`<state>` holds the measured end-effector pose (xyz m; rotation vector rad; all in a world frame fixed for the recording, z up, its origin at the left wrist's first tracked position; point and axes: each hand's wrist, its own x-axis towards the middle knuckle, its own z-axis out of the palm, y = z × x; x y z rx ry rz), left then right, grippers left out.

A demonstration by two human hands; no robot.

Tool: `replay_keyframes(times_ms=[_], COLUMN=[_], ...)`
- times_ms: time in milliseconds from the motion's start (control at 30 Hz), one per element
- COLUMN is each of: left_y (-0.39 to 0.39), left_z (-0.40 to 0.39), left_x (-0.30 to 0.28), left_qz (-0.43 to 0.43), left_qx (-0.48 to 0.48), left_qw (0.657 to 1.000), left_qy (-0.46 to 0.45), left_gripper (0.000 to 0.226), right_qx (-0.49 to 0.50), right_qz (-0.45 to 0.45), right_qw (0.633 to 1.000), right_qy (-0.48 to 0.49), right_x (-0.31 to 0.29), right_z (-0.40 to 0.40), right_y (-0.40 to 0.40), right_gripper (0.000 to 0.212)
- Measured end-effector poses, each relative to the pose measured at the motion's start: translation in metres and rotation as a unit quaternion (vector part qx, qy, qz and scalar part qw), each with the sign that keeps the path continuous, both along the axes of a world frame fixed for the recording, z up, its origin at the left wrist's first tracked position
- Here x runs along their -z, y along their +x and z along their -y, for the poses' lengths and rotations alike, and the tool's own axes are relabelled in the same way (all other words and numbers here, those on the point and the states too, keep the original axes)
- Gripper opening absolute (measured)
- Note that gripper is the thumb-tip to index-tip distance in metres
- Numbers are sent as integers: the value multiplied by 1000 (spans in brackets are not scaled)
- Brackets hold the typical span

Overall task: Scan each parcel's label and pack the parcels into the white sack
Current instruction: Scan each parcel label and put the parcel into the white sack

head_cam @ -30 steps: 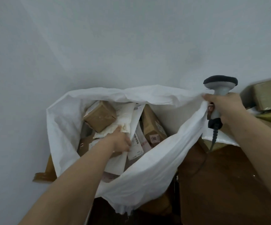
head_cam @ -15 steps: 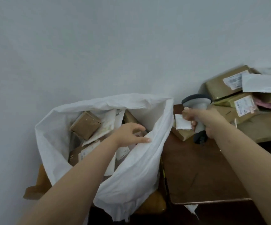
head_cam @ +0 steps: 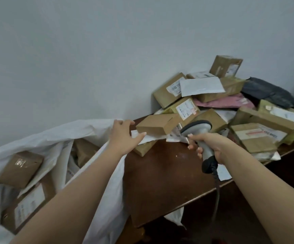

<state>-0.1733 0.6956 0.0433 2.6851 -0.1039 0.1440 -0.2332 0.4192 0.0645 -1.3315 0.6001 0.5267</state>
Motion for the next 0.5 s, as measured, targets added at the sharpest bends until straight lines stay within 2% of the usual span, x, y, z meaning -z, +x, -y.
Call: replay_keyframes(times_ms=[100, 200, 300, 500], left_y=[11, 25, 43, 70], left_z=[50, 108, 159, 189], left_x=[15, 29, 43, 71], left_qz=[53, 72, 6, -75], left_qx=[-96, -41, -37, -129], left_qw=[981, 970, 977, 968], left_qy=[161, 229, 212, 200], left_gripper=[64, 71, 79, 86], right_qx=[8, 11, -9, -89], right_qz=[11, 14, 15, 8], right_qw=[1000, 1000, 1000, 996], right_qy=[-8, 2, -3, -2], right_x=[1, 3, 5, 13], right_z=[61, 124, 169, 190], right_y=[10, 28, 50, 93], right_gripper=[18, 14, 13, 27])
